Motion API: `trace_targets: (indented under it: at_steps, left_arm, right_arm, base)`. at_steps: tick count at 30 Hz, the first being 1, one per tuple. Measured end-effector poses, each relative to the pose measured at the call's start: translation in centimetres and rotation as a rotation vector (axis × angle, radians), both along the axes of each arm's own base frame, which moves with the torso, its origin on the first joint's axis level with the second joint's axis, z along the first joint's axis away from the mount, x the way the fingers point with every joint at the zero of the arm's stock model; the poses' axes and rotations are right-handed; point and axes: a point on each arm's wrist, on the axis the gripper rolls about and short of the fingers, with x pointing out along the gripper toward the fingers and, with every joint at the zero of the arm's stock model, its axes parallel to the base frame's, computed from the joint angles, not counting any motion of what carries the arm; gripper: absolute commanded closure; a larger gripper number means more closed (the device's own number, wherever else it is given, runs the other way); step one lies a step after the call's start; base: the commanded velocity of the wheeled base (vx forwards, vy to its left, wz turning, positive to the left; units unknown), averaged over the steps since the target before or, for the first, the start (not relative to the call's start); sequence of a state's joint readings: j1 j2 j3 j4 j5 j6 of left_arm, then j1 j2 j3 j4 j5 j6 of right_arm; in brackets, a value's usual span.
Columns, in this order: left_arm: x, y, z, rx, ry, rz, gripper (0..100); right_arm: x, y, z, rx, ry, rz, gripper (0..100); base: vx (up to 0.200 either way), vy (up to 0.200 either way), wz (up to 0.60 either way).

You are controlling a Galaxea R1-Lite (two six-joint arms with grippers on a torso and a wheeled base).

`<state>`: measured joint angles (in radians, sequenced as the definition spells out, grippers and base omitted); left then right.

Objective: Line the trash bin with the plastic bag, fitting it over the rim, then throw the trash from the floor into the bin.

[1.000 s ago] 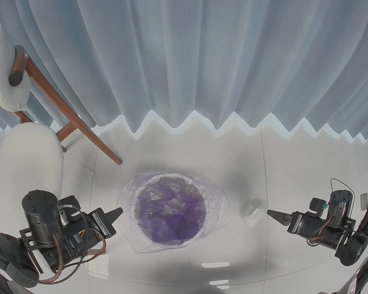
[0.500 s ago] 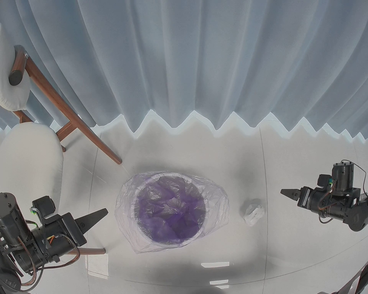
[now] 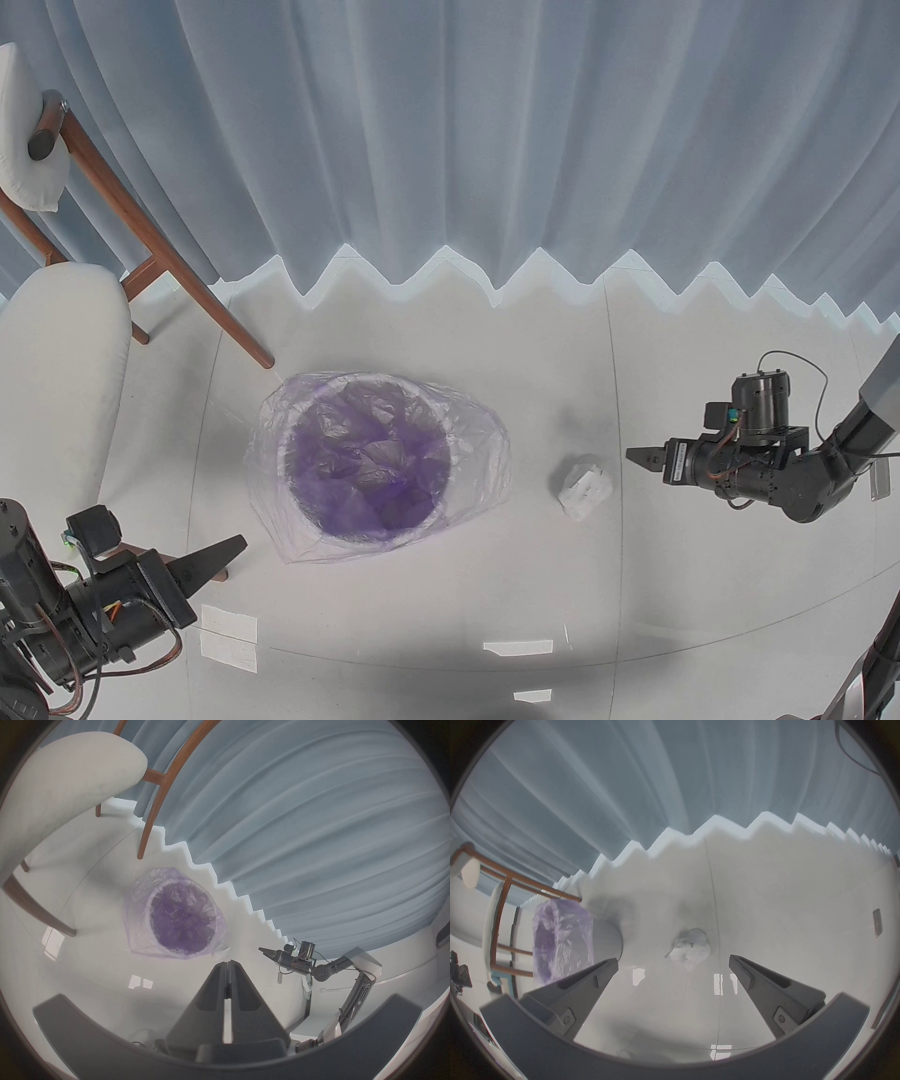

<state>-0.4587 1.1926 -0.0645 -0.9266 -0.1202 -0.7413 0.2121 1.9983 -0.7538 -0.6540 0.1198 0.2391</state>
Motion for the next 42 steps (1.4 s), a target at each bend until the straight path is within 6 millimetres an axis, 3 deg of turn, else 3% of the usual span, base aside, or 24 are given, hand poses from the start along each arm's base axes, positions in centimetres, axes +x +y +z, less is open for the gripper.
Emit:
trace_targets:
  at_steps: [5,12,25,35,42]
  left_arm:
    - [0.0,0.9,-0.4,0.038,-0.009,0.062,100]
    - [-0.4,1.4,-0.6,0.049,-0.021,0.092,100]
    - [-0.5,1.5,-0.7,0.07,-0.022,0.12,100]
    - [-0.5,1.4,-0.8,0.068,-0.013,0.096,100]
    - [-0.2,1.2,-1.1,0.07,0.011,0.09,100]
  right_arm:
    - [0.8,1.7,-1.1,-0.013,0.011,0.031,0]
    - [0.9,2.4,-2.0,-0.018,0.018,0.041,0]
    - [0.8,2.6,-2.1,-0.035,-0.007,0.019,0]
    - [-0.4,6.2,-1.3,0.016,-0.038,0.11,0]
    - [0.4,8.6,-0.5,0.072,-0.094,0.146,0]
  base:
    - [0.0,0.0,0.0]
    - [0.0,0.0,0.0]
    - [0.0,0.2,0.0]
    - [0.0,0.1,0.0]
    - [0.0,0.0,0.0]
